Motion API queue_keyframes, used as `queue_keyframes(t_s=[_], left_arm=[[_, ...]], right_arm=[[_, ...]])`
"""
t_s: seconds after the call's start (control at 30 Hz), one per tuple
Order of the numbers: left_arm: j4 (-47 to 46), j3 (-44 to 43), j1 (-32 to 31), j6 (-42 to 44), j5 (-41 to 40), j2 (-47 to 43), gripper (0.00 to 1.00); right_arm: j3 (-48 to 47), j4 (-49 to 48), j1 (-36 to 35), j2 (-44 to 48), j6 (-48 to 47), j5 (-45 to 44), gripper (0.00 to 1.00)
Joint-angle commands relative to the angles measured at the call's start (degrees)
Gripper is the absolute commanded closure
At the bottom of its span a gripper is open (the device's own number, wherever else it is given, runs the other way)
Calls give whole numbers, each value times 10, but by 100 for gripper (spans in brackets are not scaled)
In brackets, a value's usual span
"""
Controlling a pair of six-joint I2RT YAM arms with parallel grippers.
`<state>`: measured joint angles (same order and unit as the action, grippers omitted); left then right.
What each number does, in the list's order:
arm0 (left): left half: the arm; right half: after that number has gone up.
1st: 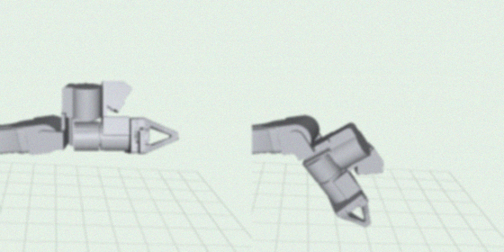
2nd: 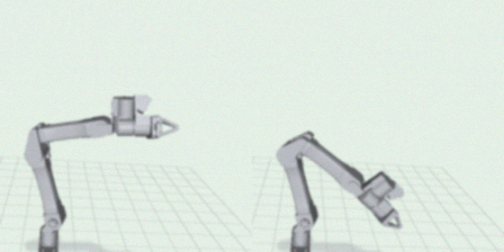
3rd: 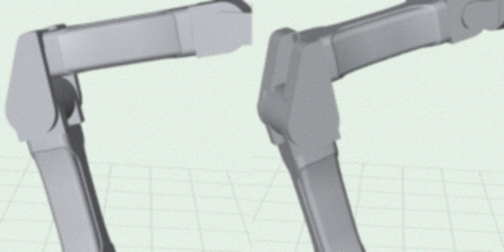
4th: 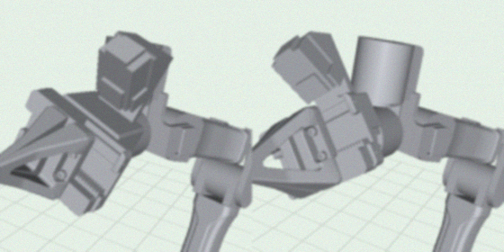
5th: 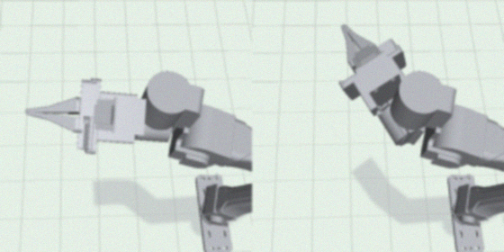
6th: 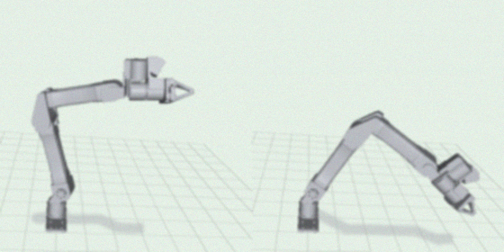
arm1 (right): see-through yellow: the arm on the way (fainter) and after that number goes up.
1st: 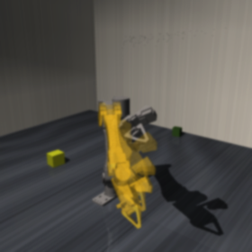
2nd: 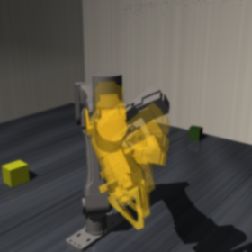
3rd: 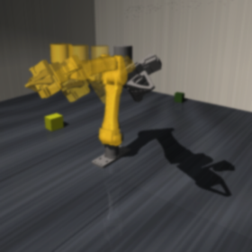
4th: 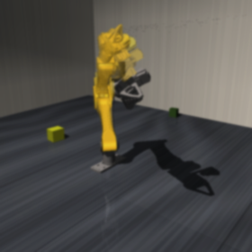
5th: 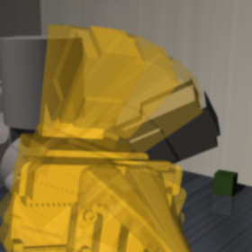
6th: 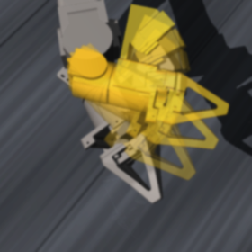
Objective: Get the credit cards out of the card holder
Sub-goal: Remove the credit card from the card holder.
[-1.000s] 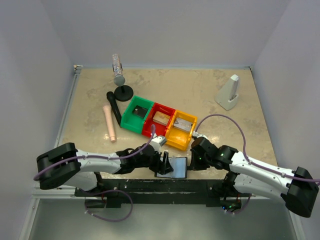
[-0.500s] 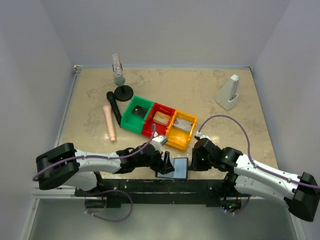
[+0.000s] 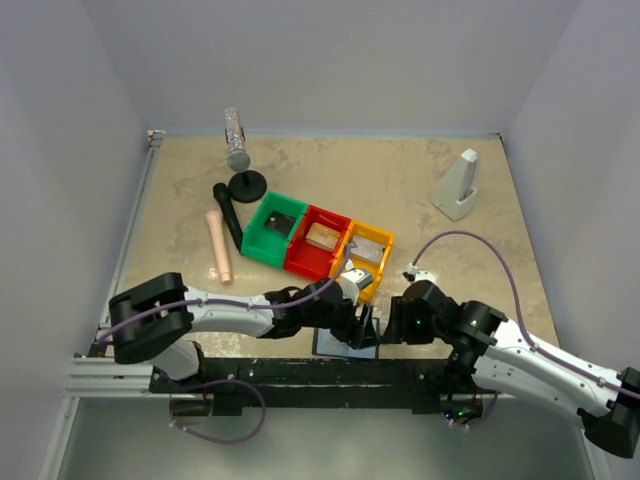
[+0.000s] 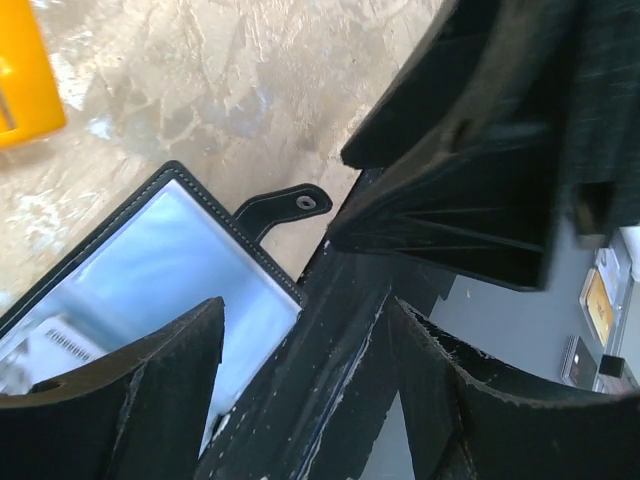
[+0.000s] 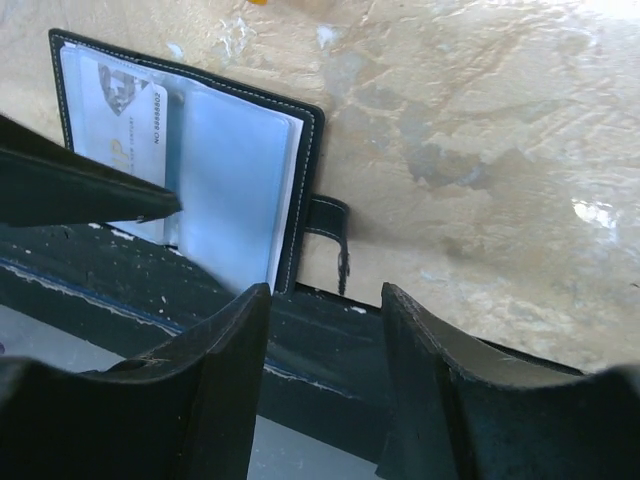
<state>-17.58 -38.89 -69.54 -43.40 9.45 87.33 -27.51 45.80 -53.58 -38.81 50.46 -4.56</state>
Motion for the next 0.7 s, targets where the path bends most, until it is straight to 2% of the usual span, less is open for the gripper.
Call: queue_keyframes(t_s=[0.0, 0.1, 0.2, 0.3, 0.4, 0.47, 0.53, 0.67], left_arm=[[-27, -38, -3, 9, 50, 51, 29], [-50, -23, -2, 2, 30, 31, 30], [-50, 21, 1, 6, -13, -59, 30], [-5, 76, 12, 5, -65, -174, 30], [32, 129, 33, -12, -111, -256, 35], [48, 165, 47, -29, -133, -286, 45], [51, 195, 60, -44, -137, -298, 64], [56, 212, 63, -49, -144, -278, 92]], right_arm=[[-33, 68, 1, 55, 31, -55, 48], [-33, 87, 1, 94, 40, -61, 48], [-27, 69, 1, 116, 23, -48, 54], [-16, -3, 1, 115, -14, 15, 60], [-8, -119, -1, 85, -38, 94, 61], [-8, -176, -4, 53, -43, 117, 66], [-11, -219, -7, 14, -43, 128, 71], [-19, -279, -9, -83, -32, 140, 79]])
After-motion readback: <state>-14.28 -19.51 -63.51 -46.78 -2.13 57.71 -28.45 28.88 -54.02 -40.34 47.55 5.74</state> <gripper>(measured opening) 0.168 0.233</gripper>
